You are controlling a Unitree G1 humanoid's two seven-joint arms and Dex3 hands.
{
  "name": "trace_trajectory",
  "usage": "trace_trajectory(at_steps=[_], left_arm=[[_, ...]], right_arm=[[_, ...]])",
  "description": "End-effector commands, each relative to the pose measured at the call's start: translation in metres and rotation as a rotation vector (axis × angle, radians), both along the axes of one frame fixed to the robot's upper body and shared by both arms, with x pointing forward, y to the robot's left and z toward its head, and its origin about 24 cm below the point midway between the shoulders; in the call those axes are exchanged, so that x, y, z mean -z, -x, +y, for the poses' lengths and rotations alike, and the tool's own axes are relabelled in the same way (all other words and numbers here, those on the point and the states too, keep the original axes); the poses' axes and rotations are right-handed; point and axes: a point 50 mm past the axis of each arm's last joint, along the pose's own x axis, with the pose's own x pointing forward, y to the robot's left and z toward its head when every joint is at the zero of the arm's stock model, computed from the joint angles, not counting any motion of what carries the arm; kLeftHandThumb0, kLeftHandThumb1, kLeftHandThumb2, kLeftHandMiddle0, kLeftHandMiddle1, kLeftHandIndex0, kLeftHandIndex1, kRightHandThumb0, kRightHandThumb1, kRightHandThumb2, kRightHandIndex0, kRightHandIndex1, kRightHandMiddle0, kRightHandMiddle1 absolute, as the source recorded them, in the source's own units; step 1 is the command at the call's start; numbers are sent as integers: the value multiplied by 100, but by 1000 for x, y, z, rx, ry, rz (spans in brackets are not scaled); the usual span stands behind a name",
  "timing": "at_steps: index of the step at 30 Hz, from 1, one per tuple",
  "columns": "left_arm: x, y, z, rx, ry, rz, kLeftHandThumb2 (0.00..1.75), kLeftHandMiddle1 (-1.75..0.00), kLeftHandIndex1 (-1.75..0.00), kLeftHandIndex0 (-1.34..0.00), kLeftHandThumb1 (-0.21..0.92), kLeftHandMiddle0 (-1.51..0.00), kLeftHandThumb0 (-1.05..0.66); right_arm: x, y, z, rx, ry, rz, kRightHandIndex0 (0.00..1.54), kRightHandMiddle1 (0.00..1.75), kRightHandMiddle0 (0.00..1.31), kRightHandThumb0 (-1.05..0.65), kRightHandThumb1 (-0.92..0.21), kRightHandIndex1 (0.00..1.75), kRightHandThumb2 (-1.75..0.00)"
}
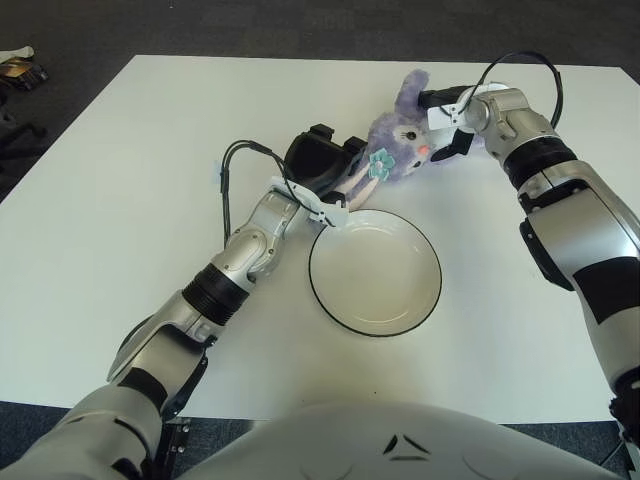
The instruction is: Put the doll into the plate.
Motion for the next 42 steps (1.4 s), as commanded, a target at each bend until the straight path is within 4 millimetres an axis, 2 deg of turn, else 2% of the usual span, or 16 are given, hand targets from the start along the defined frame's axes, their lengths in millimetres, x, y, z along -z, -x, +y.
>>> trace_trajectory(at_steps=[1, 3, 6, 8, 11, 12, 14, 17, 24, 28, 29, 31, 36, 38, 41, 42], left_arm=[[-1, 0, 1, 2, 4, 5, 151, -175, -173, -62, 15, -63, 0], [-1, -1, 1, 3, 6, 10, 151, -175, -173, -62, 15, -63, 0], [-1, -1, 1, 4, 12, 18, 151, -175, -173, -62, 14, -63, 0], [-2, -1, 2, 3, 20, 21, 152, -175, -173, -62, 14, -63, 0], [-2, -2, 2, 1, 30, 24, 152, -175, -173, -62, 14, -63, 0], [-2, -2, 2, 0, 31, 23, 152, -175, -173, -62, 14, -63, 0], [-2, -2, 2, -1, 32, 21, 153, -175, -173, -63, 12, -64, 0], [-3, -2, 2, -5, 30, 16, 155, -175, -173, -65, 11, -66, 0], [-3, -3, 2, -9, 35, 14, 157, -175, -173, -65, 10, -66, 0], [-4, -3, 2, -10, 42, 9, 156, -175, -173, -65, 10, -66, 0], [-4, -3, 2, -10, 44, 9, 156, -175, -174, -65, 10, -66, 0], [-4, -4, 3, -13, 45, 6, 156, -175, -174, -65, 10, -66, 0], [-5, -4, 3, -13, 45, 1, 157, -175, -174, -66, 10, -66, 0], [-5, -4, 3, -11, 48, 3, 157, -175, -174, -66, 10, -66, 0], [-5, -5, 4, -9, 56, 4, 155, -175, -174, -65, 11, -65, 0], [-5, -5, 4, -10, 59, 3, 155, -175, -174, -65, 11, -65, 0]], right_arm=[[29, 7, 1, 4, 5, 124, 12, 53, 0, -42, -20, 75, -107], [31, 7, 1, 1, 9, 101, 13, 55, 0, -39, -19, 77, -108], [33, 7, 1, -7, 17, 59, 16, 90, 0, -27, -12, 107, -118], [35, 7, 1, -12, 21, 41, 19, 120, 0, -18, -7, 128, -126], [37, 8, 0, -15, 20, 18, 28, 149, 0, -7, -3, 144, -134], [39, 8, 0, -14, 20, 8, 29, 153, 0, -6, -2, 147, -135], [40, 8, -1, -12, 21, -4, 50, 166, 0, 23, -25, 151, -117], [41, 8, -1, -4, 21, -19, 60, 172, 0, 37, -35, 154, -110], [44, 7, -4, 46, -18, -57, 60, 174, 4, 42, -43, 159, -105], [47, 7, -7, 93, -81, -95, 59, 175, 22, 43, -42, 161, -108], [48, 8, -8, 111, -106, -103, 60, 175, 34, 45, -37, 166, -117], [49, 8, -9, 143, -168, -129, 62, 175, 47, 47, -32, 170, -127], [51, 9, -11, 162, -212, -184, 64, 175, 67, 49, -28, 174, -135], [52, 9, -11, 166, -220, -201, 59, 175, 75, 47, -33, 174, -129], [53, 10, -12, 170, -227, -221, 51, 175, 85, 41, -53, 165, -98], [53, 10, -12, 171, -228, -226, 50, 175, 86, 41, -55, 164, -94]])
